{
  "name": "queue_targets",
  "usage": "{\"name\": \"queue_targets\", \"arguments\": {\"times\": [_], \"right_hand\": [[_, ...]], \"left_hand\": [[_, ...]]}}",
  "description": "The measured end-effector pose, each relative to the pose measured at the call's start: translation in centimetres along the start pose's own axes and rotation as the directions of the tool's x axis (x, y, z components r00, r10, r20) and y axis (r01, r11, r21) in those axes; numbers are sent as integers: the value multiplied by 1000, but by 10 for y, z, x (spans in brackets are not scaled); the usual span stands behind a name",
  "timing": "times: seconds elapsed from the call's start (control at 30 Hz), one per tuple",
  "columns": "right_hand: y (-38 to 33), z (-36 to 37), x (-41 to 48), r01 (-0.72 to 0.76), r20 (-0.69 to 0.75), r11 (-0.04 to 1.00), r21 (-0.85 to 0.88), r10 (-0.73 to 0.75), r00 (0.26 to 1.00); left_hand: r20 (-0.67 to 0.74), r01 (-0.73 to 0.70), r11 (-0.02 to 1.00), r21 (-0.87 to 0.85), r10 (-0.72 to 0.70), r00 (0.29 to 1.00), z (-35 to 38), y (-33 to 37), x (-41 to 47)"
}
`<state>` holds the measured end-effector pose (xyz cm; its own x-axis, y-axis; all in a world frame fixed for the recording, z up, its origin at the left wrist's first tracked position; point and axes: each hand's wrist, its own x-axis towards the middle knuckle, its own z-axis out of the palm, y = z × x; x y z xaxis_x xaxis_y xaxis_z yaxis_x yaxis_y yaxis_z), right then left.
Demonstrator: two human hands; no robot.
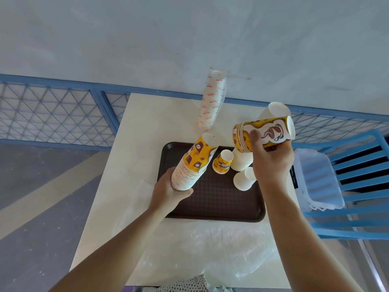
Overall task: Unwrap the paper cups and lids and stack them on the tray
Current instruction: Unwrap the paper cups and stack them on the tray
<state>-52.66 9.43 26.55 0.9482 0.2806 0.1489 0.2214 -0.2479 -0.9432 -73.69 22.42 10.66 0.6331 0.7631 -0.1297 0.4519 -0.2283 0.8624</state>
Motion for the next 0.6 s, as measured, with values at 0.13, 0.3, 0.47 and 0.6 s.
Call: {"name": "queue_targets", "arguments": {"times": [0.13, 0.3, 0.47, 0.6], "right_hand": [[20, 0, 4, 23, -6, 986, -163, -24, 1000], [56, 19, 3, 58, 30, 960, -274, -52, 998], [91, 47, 0, 96, 34, 925, -368, -90, 995], [109, 67, 1, 118, 10, 876, -467, -128, 992]], "left_hand": [[6, 4, 999, -41, -4, 1000, 0, 7, 3], [9, 4, 997, -78, -3, 1000, 0, 15, 5], [37, 20, 995, -94, -17, 999, -2, 17, 8], [45, 35, 992, -120, -30, 999, -3, 13, 10]]}}
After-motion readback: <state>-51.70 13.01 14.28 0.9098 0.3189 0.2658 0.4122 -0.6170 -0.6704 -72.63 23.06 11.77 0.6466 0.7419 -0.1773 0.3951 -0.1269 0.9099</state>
